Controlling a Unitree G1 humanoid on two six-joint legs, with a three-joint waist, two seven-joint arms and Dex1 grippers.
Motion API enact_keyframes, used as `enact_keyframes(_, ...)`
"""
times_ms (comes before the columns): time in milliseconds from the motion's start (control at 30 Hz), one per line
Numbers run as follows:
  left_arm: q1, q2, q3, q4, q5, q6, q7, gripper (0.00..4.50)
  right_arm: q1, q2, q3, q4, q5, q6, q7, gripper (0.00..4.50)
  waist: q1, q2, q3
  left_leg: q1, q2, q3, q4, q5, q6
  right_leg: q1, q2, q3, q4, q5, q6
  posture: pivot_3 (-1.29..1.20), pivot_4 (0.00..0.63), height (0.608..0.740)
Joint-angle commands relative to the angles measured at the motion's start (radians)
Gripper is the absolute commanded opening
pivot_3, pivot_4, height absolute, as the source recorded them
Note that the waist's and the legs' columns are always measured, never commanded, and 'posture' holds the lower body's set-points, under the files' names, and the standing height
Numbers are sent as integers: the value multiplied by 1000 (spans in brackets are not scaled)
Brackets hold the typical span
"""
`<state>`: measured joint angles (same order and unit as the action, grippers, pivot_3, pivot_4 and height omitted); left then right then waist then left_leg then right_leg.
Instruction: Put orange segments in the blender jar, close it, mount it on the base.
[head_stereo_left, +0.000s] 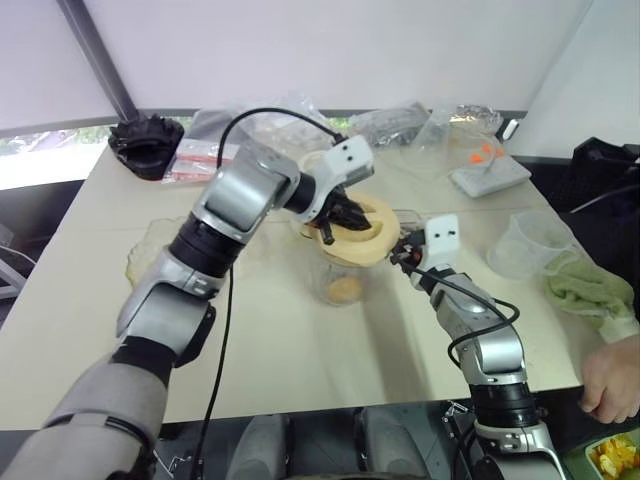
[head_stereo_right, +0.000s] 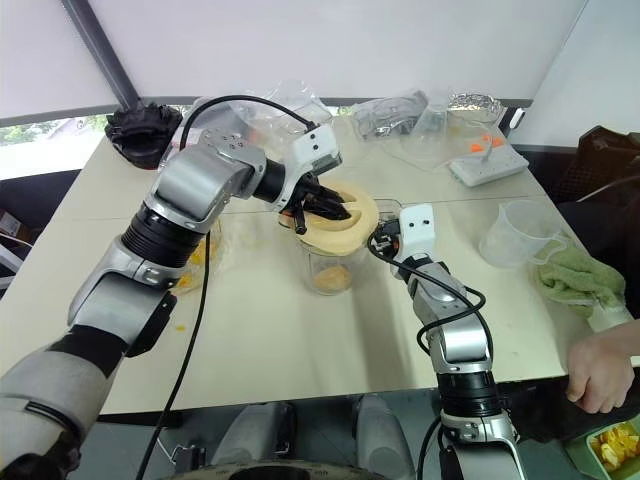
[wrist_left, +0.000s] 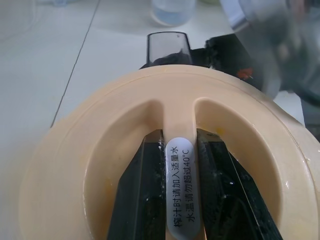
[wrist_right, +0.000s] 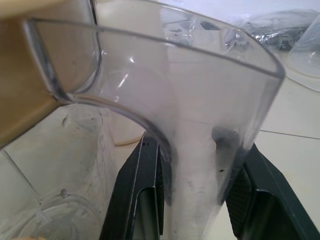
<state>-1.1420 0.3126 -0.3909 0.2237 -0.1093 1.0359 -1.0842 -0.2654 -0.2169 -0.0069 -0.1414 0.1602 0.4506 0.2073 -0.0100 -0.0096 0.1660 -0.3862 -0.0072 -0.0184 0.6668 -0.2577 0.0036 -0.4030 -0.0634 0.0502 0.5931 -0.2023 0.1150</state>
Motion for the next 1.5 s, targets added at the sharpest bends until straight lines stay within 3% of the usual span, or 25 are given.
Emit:
enact_keyframes(33, 76, 12, -61, 109, 75, 147, 150, 236, -25, -19, 33, -70, -36, -81, 27, 962, -1, 0, 0, 0, 0, -1, 0, 0, 0, 0, 0, 0, 0, -1, 1, 0, 150, 740)
enact_keyframes(300, 92, 25, -8, 44, 44, 141, 173, 236, -42, -19, 35, -41, -38, -98, 37, 962, -2, 1, -1, -1, -1, -2, -3, 0, 0, 2, 0, -1, 1, -2, 3, 0, 150, 740)
enact_keyframes(367, 90, 19, 19, 29, 32, 142, 187, 1417, -45, -19, 34, -36, -38, -101, 40, 962, -5, 2, -1, -1, -1, -2, -3, 0, 0, 2, 0, -1, 1, -2, 3, 0, 150, 740)
enact_keyframes(600, 80, 11, 107, -54, -35, 153, 225, 4403, -48, -17, 35, -26, -39, -106, 45, 962, -1, 2, -1, -3, 0, -3, -3, 0, 0, -1, 0, -1, 1, -2, 3, 0, 150, 740)
enact_keyframes(833, -43, -65, 372, -47, -173, 193, 313, 4461, -13, -8, 41, -34, -44, -112, 46, 962, -10, 0, 4, -10, -1, -2, -5, 0, 0, -9, 0, -1, 2, -2, 3, 0, 150, 740)
enact_keyframes(933, -78, -48, 501, -76, -243, 191, 342, 4461, -10, 2, 33, -39, -36, -104, 41, 962, -18, 0, 6, -23, -2, -1, -5, 0, 0, -26, 2, 0, 8, 3, 4, 0, 150, 740)
enact_keyframes(1100, -23, 17, 590, -163, -314, 196, 378, 4461, -24, -2, 16, -48, -24, -88, 42, 962, -29, 0, 7, -22, -2, -2, -9, 0, 0, -27, 4, 0, 10, 3, 4, 0, 150, 740)
enact_keyframes(1367, 495, 156, 653, -633, -377, 92, 406, 4461, -137, -43, -92, -114, 51, 24, 25, 962, -28, 0, 15, -23, 0, -1, -10, 3, -5, -29, 1, 1, 10, 3, 4, 0, 150, 740)
enact_keyframes(1500, 683, 194, 594, -755, -326, -7, 453, 4461, -199, -78, -145, -114, 75, 72, 30, 962, -17, -2, 20, -24, -1, 0, -10, 4, -7, -29, -1, 1, 8, 3, -2, 0, 150, 740)
